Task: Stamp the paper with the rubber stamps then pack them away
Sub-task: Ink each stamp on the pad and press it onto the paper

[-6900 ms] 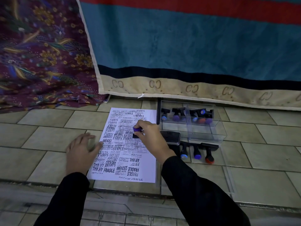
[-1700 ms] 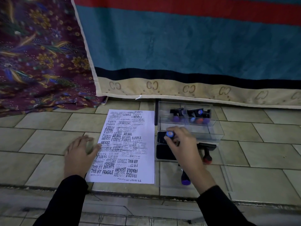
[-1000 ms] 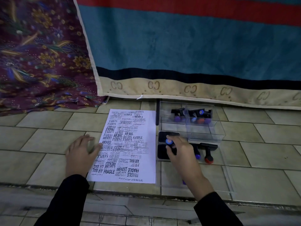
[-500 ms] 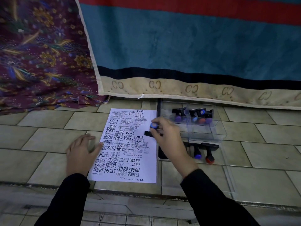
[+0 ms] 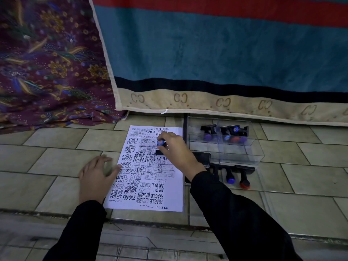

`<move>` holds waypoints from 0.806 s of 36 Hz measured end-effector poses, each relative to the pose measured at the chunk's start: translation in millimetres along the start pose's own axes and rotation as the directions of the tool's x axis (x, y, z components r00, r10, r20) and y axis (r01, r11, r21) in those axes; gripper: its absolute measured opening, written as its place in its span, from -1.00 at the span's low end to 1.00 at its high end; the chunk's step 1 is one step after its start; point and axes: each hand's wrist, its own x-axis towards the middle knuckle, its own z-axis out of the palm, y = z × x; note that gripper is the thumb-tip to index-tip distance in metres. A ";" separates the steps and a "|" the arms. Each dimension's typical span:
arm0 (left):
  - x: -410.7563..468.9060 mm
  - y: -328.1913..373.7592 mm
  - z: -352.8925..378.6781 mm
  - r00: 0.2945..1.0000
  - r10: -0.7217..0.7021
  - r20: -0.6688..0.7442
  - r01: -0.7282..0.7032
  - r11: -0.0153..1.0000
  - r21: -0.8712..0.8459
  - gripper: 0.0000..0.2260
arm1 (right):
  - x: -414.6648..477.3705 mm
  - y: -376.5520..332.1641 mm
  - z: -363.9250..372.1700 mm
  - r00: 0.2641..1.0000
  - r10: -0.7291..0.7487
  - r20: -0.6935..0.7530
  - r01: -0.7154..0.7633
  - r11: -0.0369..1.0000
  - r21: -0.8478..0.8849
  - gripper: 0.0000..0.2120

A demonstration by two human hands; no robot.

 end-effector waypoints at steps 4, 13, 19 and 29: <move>0.2 0.5 0.2 1.000 0.003 -0.009 -0.003 1.000 -0.002 -0.67 | -1.5 2.0 3.3 1.000 0.004 0.016 -0.003 1.000 -0.008 -0.88; 0.6 -1.6 2.2 1.000 0.000 -0.007 0.000 1.000 -0.003 -0.67 | -7.4 7.6 9.9 1.000 -0.002 0.021 0.003 0.998 -0.058 -0.93; -0.3 -1.9 1.5 1.000 0.006 -0.003 -0.006 1.000 0.005 -0.67 | -4.3 9.5 14.3 1.000 0.024 -0.014 -0.024 0.999 -0.026 -0.94; -1.0 2.0 -1.3 1.000 0.002 0.001 -0.002 1.000 0.001 -0.67 | -11.5 18.3 -19.9 0.917 0.248 -0.311 -0.151 0.940 0.306 -0.84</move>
